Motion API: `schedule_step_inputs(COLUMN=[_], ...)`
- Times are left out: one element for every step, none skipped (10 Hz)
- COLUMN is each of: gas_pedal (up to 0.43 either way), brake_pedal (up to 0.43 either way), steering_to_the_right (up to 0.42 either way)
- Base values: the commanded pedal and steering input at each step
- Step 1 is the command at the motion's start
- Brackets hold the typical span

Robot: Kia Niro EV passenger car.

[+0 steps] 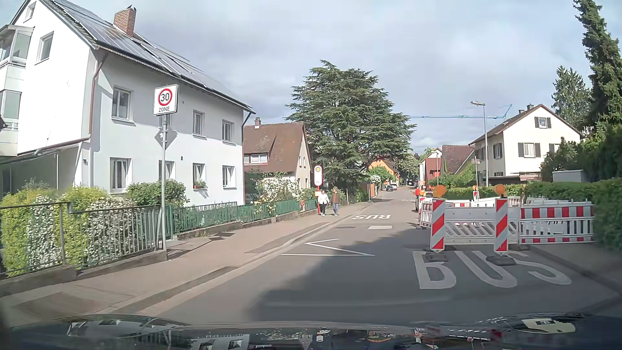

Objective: Follow the waypoints while adhering to traffic rules and regulations

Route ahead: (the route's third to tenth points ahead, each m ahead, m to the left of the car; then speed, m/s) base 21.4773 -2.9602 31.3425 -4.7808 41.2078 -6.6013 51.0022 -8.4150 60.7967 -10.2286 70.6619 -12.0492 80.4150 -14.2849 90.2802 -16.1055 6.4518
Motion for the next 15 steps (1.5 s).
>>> schedule_step_inputs(gas_pedal=[0.0,0.0,0.0,0.0,0.0,0.0,0.0,0.008,0.008,0.02,0.028,0.028,0.039,0.039,0.039], brake_pedal=[0.0,0.0,0.0,0.0,0.0,0.0,0.0,0.0,0.0,0.0,0.0,0.0,0.0,0.0,0.0], steering_to_the_right=[0.005,0.019,0.033,0.043,0.047,0.049,0.054,0.061,0.064,0.065,0.066,0.066,0.066,0.066,0.067])
